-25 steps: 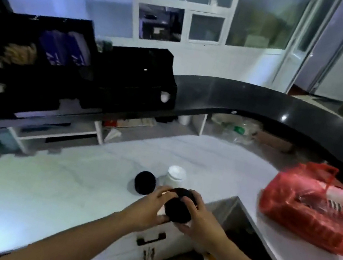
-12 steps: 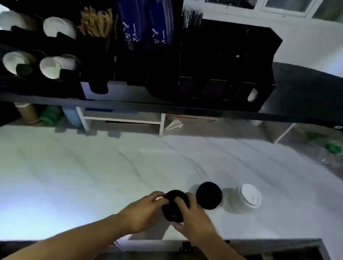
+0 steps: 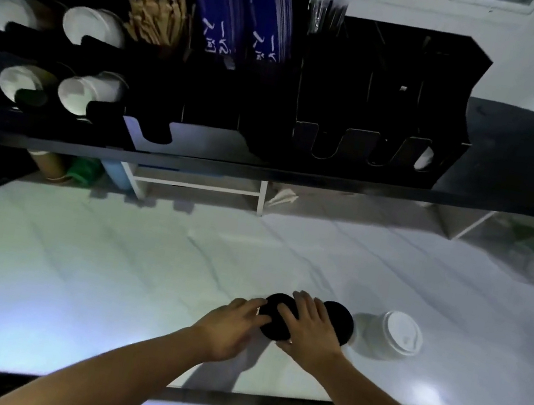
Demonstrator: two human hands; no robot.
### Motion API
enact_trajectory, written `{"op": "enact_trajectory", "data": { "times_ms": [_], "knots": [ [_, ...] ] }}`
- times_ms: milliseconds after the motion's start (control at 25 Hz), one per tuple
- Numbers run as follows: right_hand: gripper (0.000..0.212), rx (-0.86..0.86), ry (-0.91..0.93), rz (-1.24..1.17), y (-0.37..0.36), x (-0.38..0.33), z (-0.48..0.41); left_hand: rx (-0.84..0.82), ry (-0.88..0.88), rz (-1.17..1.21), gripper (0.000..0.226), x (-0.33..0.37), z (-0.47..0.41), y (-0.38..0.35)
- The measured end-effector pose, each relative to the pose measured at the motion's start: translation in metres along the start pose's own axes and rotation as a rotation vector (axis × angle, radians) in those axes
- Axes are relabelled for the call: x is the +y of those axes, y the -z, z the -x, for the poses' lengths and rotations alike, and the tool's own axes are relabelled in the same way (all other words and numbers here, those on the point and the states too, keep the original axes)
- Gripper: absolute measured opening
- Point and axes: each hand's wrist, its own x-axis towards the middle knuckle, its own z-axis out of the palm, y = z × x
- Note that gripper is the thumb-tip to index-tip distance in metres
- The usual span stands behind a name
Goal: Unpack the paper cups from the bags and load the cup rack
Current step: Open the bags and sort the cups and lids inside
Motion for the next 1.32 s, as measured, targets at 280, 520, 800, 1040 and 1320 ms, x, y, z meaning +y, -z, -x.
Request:
{"op": "enact_trajectory", "data": {
  "times_ms": [280, 520, 800, 1040, 1320],
  "knots": [
    [0.039, 0.151, -0.123, -0.073, 0.032, 0.004, 0.035, 0.073, -0.036, -0.078, 0.048, 0.002, -0.015, 0.016],
    [0.047, 0.118, -0.460, -0.096, 0.037, 0.012, 0.121, 0.109, -0.266, -0.132, 0.039, 0.058, -0.048, 0.010],
    [0.041, 0.176, -0.763, -0.102, 0.031, 0.036, 0.288, 0.091, -0.596, -0.188, 0.039, 0.211, -0.064, -0.008],
    [0.030, 0.359, -1.037, -0.087, -0.008, 0.061, 0.500, 0.055, -0.861, -0.217, 0.044, 0.420, -0.060, -0.069],
    [0.012, 0.352, -1.274, -0.030, -0.045, 0.074, 0.758, -0.016, -1.056, -0.168, 0.041, 0.655, -0.025, -0.167]
  ]
}}
